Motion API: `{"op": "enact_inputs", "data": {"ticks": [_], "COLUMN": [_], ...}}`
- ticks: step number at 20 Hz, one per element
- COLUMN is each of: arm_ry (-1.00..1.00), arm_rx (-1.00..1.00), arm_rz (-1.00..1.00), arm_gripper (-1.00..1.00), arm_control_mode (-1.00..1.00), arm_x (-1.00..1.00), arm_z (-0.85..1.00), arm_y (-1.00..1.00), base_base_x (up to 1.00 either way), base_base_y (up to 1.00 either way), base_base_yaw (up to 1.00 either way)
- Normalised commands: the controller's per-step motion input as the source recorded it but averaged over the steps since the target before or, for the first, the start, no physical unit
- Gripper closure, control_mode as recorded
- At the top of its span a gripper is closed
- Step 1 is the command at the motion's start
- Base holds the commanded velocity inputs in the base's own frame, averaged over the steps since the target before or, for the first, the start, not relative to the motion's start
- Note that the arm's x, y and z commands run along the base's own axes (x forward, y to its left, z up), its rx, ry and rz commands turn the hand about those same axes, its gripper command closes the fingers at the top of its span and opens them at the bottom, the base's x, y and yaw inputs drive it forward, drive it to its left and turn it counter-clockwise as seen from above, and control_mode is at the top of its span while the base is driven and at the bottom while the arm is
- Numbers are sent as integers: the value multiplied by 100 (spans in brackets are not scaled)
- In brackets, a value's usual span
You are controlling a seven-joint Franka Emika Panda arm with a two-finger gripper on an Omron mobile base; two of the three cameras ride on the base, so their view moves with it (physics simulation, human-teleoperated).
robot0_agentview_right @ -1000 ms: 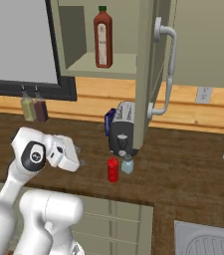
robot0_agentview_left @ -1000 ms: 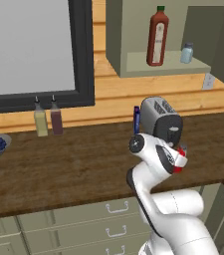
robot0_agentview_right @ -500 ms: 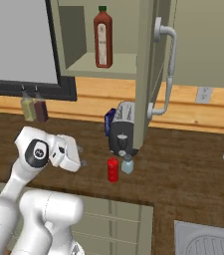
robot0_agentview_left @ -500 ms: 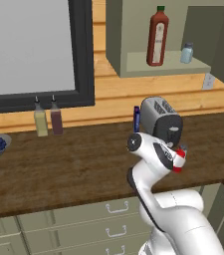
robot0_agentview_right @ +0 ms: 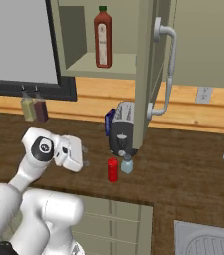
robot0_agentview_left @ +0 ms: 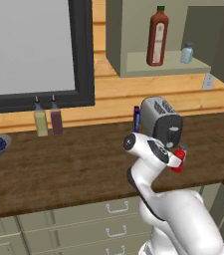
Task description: Put the shaker and condiment bottle from the counter next to their counterparts in the cabinet.
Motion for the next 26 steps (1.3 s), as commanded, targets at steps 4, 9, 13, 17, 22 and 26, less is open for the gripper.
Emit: {"op": "enact_inputs", "data": {"ticks": [4, 9, 13, 17, 22, 26], "arm_ry": [-1, -9, -16, -12, -3, 0], "arm_rx": [0, -3, -6, -4, -1, 0], "arm_rz": [0, 0, 0, 0, 0, 0], "arm_gripper": [-100, -100, -100, -100, -100, -100], "arm_control_mode": [-100, -100, -100, -100, -100, -100], "arm_x": [1, 3, 1, 0, 0, 0], "arm_z": [-65, -64, -76, -63, -32, -21], "arm_y": [-46, -33, -27, -29, -29, -31], "base_base_x": [0, 0, 0, 0, 0, 0], "base_base_y": [0, 0, 0, 0, 0, 0], "base_base_yaw": [0, 0, 0, 0, 0, 0]}}
